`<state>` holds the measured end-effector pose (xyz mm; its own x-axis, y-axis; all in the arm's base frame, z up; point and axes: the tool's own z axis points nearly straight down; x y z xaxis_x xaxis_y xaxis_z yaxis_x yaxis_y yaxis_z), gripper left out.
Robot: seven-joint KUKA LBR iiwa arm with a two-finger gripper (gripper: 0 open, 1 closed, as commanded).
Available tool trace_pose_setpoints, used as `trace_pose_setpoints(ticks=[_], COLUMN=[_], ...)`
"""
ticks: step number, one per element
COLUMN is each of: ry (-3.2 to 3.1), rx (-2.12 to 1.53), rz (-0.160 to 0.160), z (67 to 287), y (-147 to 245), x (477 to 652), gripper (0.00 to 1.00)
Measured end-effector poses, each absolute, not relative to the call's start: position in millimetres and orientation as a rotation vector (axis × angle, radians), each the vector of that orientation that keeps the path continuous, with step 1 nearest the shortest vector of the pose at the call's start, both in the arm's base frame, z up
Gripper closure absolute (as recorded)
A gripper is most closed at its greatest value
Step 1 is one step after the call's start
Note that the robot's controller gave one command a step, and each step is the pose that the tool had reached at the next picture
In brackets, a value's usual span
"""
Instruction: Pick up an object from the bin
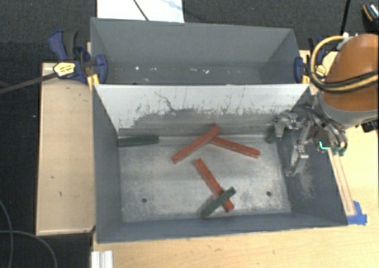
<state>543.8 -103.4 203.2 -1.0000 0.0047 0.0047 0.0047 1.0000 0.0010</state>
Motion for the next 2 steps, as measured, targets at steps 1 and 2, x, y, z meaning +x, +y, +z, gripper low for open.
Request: trace_pose_setpoints(ticks=[1, 2], ry=[-3.136, -3.14], rx=[-0.042, -0.221], rz=[-0.004, -0.003], z=[73.0, 70.8], y=[-58.9, -28.6], x=[544.2, 589.7], gripper=[0.0, 0.0])
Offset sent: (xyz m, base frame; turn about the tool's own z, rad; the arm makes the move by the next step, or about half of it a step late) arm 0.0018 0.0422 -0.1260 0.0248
